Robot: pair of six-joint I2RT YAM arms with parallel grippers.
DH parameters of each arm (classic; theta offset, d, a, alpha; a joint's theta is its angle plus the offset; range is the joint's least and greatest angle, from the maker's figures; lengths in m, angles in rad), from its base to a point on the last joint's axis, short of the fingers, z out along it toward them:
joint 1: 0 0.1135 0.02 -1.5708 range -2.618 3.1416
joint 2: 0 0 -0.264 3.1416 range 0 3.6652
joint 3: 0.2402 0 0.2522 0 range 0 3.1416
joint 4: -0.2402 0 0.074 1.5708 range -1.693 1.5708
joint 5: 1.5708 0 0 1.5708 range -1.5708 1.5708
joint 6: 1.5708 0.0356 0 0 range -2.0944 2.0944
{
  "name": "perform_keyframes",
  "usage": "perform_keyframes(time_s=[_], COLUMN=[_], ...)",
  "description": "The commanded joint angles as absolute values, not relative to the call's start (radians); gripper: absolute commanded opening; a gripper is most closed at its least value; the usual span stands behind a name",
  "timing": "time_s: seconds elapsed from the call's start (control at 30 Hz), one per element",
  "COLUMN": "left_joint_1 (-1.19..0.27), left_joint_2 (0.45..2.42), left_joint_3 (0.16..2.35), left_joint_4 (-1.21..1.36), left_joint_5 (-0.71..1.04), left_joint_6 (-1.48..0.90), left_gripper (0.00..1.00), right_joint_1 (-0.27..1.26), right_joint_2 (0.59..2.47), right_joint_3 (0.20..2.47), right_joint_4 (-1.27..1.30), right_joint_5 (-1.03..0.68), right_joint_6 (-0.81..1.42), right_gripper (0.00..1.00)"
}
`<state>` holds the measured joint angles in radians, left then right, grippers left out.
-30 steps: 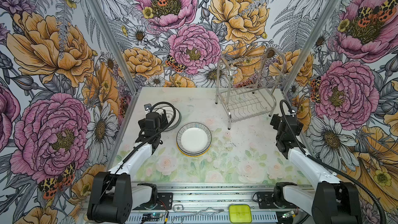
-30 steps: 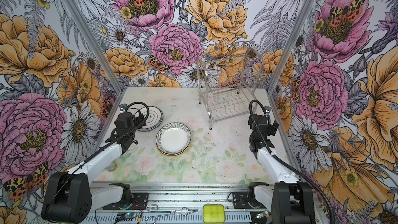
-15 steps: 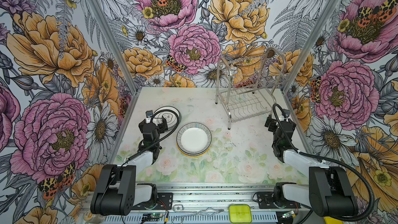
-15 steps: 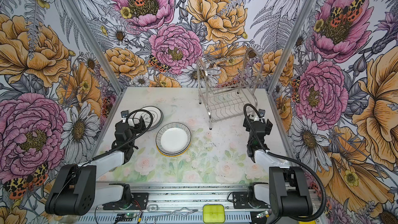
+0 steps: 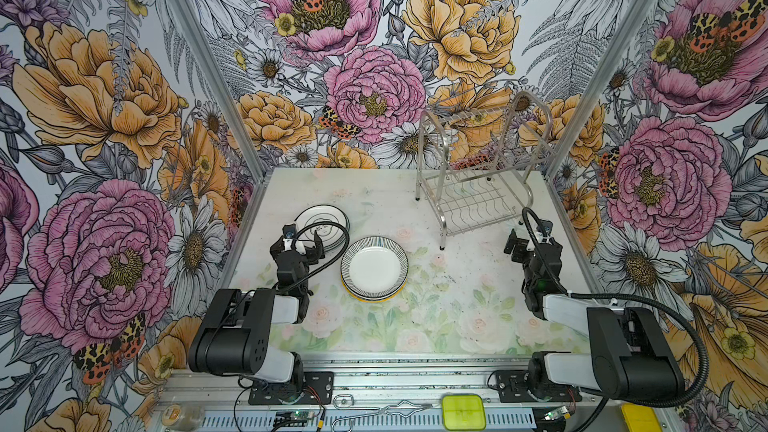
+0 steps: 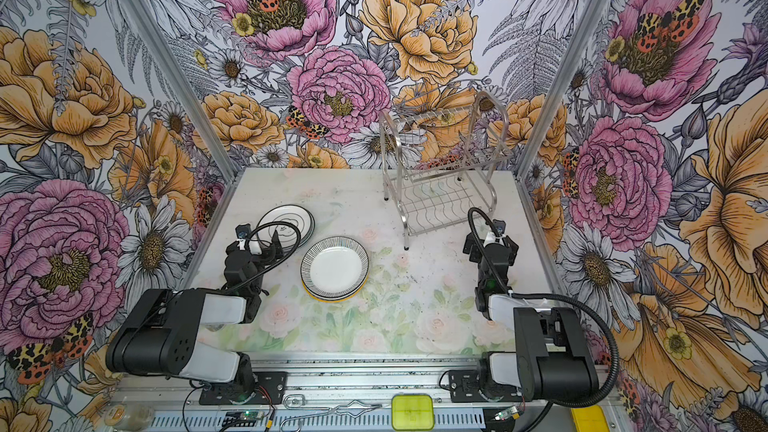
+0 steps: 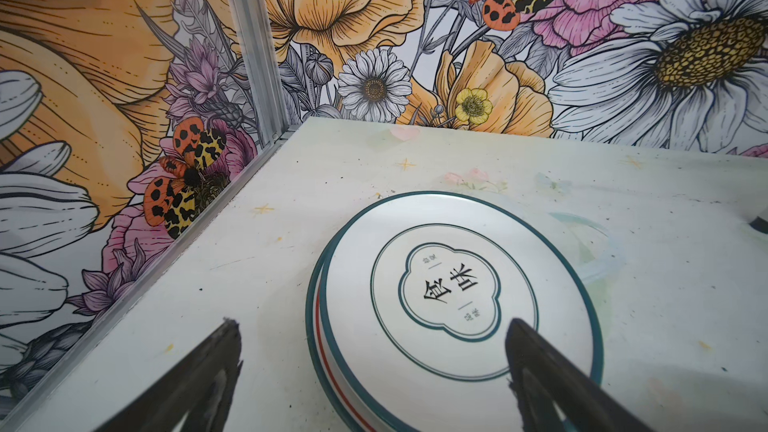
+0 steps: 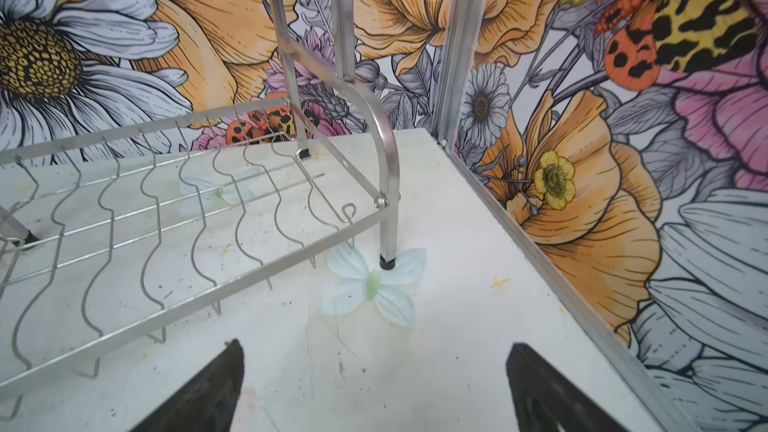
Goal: Unload the plates from the dish rack
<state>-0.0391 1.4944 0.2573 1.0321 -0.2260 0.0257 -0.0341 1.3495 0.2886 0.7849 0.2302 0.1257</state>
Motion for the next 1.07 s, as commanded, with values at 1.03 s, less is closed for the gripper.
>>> perform_keyframes(time_s=[1.03], left_joint_1=[-0.085], left_joint_2=[1.561], left_joint_3=[0.269], left_joint_4=[1.163], left_joint_5=[-0.255], left_joint_6=[0.074], left_gripper=[0.99], right_joint_1=[0.007], right_joint_2=[1.532], right_joint_3=[0.353], right_joint_4=[0.937], right_joint_5=[0.293], right_joint_6=[0.117], right_gripper=[1.0])
